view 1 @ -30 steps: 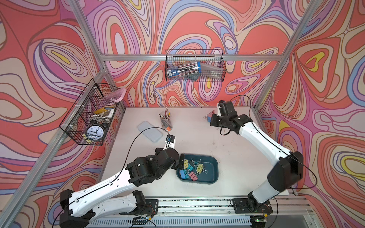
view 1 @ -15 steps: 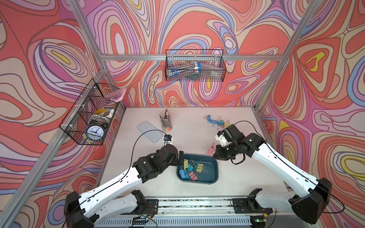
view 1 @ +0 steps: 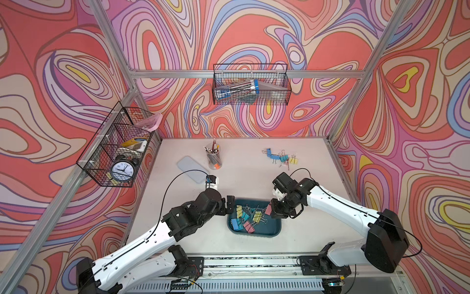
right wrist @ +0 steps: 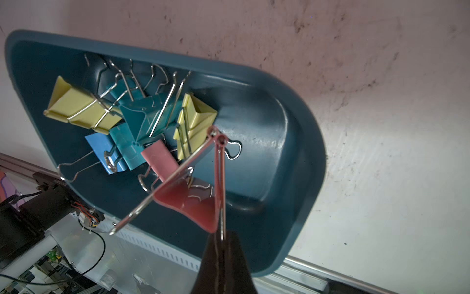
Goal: Put the binder clips in the storage box
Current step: Place the binder clip in the storage box, then pick up the binder clip at the center of the board.
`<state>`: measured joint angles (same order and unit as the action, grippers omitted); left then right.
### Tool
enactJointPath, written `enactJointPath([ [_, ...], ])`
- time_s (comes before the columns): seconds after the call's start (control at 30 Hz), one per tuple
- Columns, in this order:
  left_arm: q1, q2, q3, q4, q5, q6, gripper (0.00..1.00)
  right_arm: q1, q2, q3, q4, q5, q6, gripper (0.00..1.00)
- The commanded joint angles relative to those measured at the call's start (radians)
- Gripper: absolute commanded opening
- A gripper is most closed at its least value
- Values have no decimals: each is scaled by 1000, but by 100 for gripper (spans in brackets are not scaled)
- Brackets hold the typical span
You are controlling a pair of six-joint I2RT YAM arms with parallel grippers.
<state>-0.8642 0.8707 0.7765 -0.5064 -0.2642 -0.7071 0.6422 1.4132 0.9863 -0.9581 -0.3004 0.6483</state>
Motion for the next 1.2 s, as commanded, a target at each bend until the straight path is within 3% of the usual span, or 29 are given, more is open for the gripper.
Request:
enactJointPath([
  [0.0,5,-4,7,-13,-7,21,99,4,20,-39,74,32,20,0],
  [0.13,4,-2,6,-20,-16,23,99,4,8,-69,85,33,31,4],
  [0.27,5,0,-2,-10,-17,21,99,4,-6,-66,71,33,30,16],
  [0.47,5,4,8,-16,-21,27,99,5,-60,45,9,147,36,21],
  [0.67,5,-19,12,-27,-60,59,99,2,-93,214,28,431,20,23],
  [0.8,4,-27,14,-27,-67,72,99,-42,-30,306,119,611,-12,24],
  [0.97,6,-40,17,-56,-69,71,99,-147,127,383,280,610,-48,25],
  [1.1,4,-57,11,-79,-67,64,99,-266,249,401,440,456,105,27],
  [1.17,4,-64,9,-86,-66,60,99,-287,307,412,513,445,171,30],
])
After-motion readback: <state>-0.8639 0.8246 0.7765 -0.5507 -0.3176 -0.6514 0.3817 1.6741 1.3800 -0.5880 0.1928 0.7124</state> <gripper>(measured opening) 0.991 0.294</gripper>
